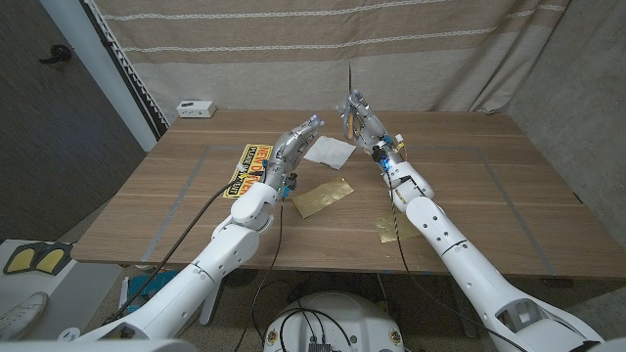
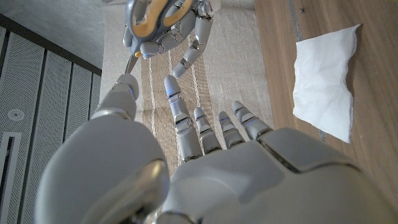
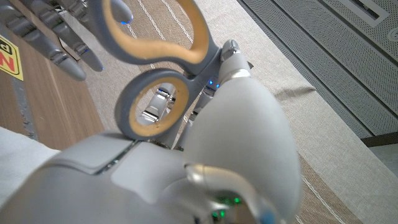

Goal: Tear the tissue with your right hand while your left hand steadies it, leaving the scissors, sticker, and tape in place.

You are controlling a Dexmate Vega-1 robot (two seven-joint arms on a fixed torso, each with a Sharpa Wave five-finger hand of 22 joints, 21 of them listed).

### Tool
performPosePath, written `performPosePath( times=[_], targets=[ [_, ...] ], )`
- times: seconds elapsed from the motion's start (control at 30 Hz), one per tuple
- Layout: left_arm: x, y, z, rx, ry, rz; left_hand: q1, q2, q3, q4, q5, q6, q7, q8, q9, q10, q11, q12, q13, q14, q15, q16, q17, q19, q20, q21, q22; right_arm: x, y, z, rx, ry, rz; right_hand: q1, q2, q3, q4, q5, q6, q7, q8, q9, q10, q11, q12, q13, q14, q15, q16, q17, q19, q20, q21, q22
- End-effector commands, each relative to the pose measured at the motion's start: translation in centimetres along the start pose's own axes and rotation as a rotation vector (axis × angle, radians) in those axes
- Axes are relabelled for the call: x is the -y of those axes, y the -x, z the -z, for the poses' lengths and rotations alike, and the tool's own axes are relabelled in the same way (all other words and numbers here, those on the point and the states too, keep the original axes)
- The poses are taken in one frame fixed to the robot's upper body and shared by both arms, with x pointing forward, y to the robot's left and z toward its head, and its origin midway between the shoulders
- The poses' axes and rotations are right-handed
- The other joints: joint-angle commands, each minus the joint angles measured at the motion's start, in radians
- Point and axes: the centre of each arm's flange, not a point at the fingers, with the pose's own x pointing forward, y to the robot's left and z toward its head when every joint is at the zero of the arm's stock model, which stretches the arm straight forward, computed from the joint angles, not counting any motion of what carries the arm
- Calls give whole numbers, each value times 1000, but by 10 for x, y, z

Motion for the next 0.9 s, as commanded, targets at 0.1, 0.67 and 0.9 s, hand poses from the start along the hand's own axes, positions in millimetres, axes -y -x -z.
performPosePath(
  times=[0.1,0.67,0.9],
  targets=[
    [6,0,-4,-39,-121,2,-16,29,5,29,-18,4,-71,-26,-7,50,-52,34,32,70,-166,39,38,-25,-44,7,8,-1,-1,-1,-2,19,-9,72,84,21,10,0,6,-4,-5,2,5,-11,4,4,18,-87,5,3,-7,-160,7,0],
    [12,-5,-6,-95,-225,1,-5,53,-154,18,-24,-119,-122,-127,-5,231,-56,484,665,171,-167,656,767,-8,9,61,74,1,0,-3,-2,26,-12,71,83,23,11,-2,9,-10,-12,2,7,-12,2,4,18,-87,4,0,-14,-160,10,0],
    [13,-8,-7,-104,-223,10,-1,34,-181,22,-16,-107,-116,-132,-6,398,-54,687,875,328,-168,818,932,139,-41,201,212,0,1,-1,-11,12,-22,70,83,23,11,-2,9,-9,-14,2,7,-12,1,4,19,-87,4,-1,-15,-160,11,0]
  ],
)
